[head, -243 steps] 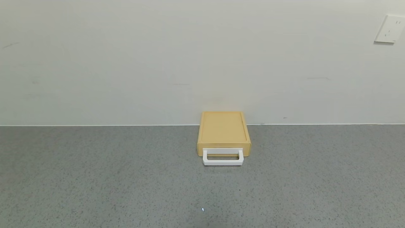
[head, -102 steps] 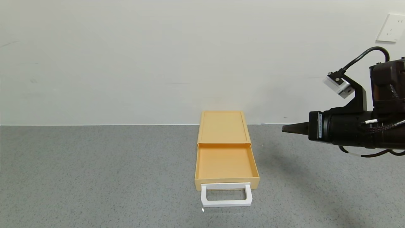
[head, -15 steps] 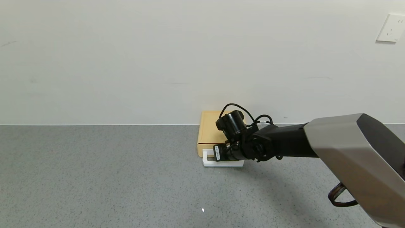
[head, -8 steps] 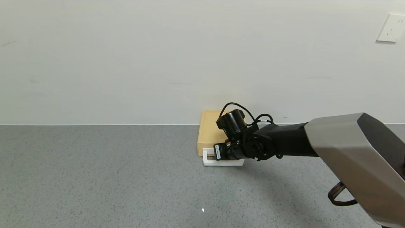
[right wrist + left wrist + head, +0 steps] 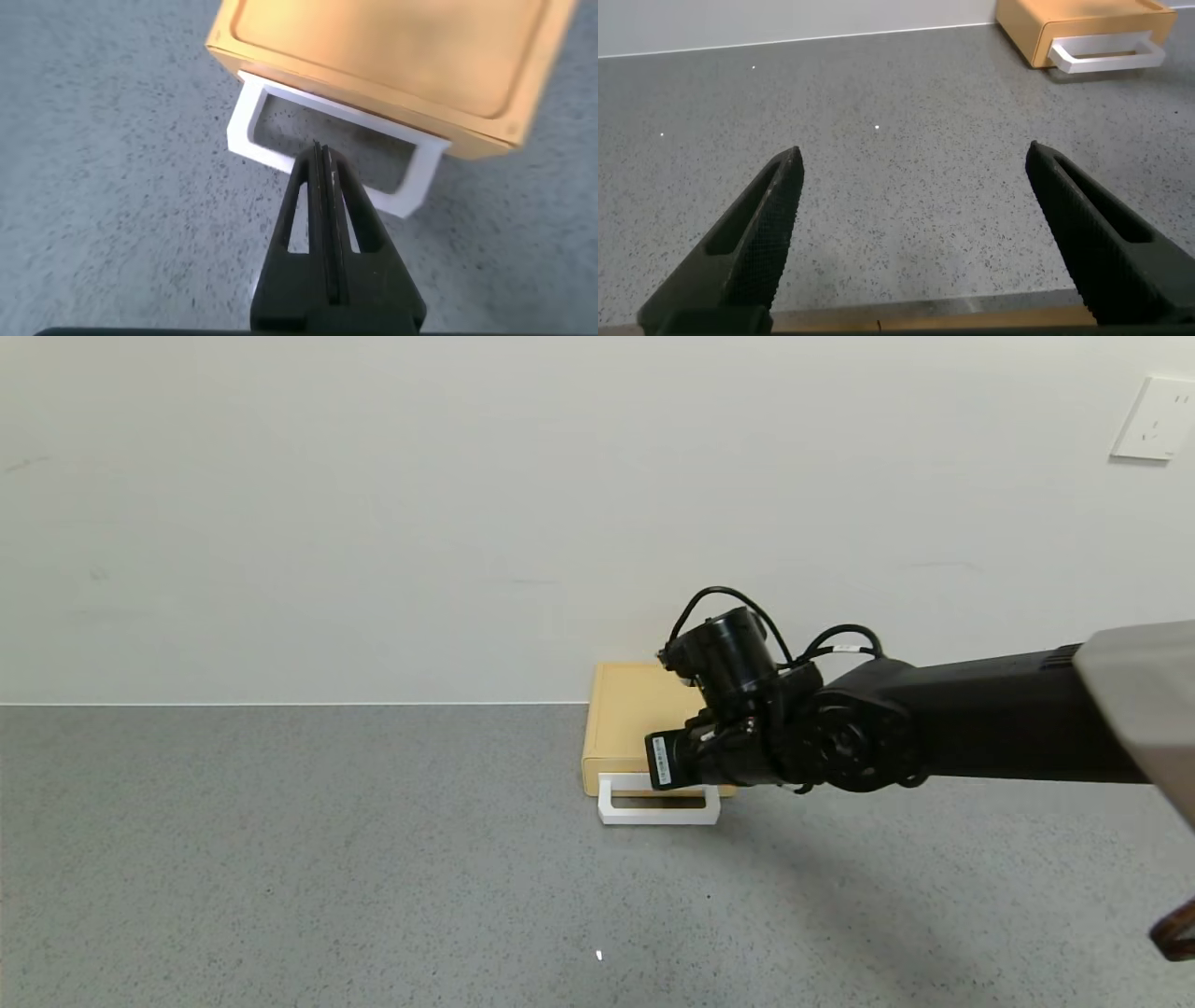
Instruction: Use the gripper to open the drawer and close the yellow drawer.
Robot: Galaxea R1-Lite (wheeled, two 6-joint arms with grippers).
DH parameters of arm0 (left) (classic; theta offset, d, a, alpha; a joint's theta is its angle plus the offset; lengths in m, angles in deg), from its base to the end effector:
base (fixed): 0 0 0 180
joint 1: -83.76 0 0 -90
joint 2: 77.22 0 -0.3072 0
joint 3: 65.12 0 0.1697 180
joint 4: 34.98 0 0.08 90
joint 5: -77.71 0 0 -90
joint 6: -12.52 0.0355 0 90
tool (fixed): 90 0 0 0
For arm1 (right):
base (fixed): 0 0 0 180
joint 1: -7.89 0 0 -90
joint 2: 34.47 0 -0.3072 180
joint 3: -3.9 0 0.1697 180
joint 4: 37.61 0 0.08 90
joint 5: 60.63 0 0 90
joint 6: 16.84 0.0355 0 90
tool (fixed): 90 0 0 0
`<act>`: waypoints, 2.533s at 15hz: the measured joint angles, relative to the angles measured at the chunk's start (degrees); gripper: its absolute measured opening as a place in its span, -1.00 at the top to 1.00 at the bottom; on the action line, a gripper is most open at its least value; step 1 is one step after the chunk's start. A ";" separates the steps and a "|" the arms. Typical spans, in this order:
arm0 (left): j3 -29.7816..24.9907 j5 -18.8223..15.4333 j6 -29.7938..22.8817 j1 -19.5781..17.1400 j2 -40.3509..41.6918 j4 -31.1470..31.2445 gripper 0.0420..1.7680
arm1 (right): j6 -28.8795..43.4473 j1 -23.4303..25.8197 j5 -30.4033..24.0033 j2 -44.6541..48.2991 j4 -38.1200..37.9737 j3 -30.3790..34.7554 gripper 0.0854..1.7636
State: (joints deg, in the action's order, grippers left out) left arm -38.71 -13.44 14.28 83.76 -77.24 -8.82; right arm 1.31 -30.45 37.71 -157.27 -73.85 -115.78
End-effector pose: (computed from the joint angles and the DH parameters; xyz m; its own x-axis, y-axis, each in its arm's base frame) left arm -0.0397 -0.0007 0.0760 0.9998 -0.0201 0.0040 0.0199 0.9993 0.0308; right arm 0.3364 0.2595 0.1760 0.6900 0.3608 -0.6275 -0.3447 0.9261 0.1534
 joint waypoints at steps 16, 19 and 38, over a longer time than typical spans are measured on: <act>0.00 0.02 -0.02 0.00 0.00 0.02 -0.94 | -8.23 7.06 -9.41 42.92 11.31 43.13 -0.24; 0.00 0.07 0.00 0.00 0.00 0.00 -0.94 | -8.24 7.50 -8.86 50.49 12.58 48.54 -0.46; 0.00 0.02 0.00 0.00 0.00 -0.06 -0.94 | -18.79 32.59 8.06 98.44 7.78 61.66 -0.89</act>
State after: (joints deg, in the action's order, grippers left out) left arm -38.71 -13.41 14.28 83.76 -77.24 -8.88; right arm -17.48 2.14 45.77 -58.83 -66.08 -54.12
